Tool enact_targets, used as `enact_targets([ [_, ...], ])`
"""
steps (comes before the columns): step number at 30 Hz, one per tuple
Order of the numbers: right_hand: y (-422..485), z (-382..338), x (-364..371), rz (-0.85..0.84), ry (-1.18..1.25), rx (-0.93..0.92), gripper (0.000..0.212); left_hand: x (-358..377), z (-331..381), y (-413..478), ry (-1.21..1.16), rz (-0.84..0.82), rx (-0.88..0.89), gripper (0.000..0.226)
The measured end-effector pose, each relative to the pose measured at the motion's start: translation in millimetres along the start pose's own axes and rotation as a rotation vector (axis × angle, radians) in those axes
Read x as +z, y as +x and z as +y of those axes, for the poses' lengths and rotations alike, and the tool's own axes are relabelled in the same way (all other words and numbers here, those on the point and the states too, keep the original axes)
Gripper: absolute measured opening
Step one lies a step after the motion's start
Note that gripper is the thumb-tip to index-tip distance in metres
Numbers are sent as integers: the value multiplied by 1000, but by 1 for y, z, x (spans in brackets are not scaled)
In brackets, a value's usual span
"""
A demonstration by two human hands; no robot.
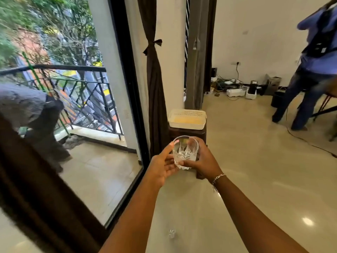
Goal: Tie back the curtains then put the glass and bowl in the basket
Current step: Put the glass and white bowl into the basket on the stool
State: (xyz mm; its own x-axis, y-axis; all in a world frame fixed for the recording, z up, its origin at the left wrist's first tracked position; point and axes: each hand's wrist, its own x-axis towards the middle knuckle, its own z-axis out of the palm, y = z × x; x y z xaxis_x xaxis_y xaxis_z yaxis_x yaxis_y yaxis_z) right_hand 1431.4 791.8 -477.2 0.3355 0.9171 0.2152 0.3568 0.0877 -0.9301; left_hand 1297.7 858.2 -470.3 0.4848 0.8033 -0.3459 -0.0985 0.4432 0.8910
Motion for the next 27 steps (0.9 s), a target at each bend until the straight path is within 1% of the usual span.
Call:
enact_targets([
  [4, 57, 32, -34, 25, -4, 14, 83, 32, 7, 65, -12, -24, -25, 48],
  [6, 87, 46, -52, 7, 3, 11, 87, 50, 9, 101, -21, -25, -25, 49],
  [10, 155, 75, -98, -23, -33, 25, 91, 95, 20, 177, -64, -10, -39, 58],
  [12, 187, 88, -122, -53, -53, 33, 87, 116, 24, 212, -89, -6, -42, 56],
  [16, 245, 113, -159, -115, -116, 25, 78, 148, 31, 269, -113, 4, -69, 44],
  [19, 281, 133, -169, -165, -138, 49, 84, 159, 36, 305, -118, 44, -91, 37],
  [23, 330, 158, -171, -197, -217, 51, 90, 160, 43, 357, -86, 71, -77, 29],
  [27, 391, 183, -167, -225, -313, 31, 92, 153, 53, 418, -96, 71, -89, 30],
])
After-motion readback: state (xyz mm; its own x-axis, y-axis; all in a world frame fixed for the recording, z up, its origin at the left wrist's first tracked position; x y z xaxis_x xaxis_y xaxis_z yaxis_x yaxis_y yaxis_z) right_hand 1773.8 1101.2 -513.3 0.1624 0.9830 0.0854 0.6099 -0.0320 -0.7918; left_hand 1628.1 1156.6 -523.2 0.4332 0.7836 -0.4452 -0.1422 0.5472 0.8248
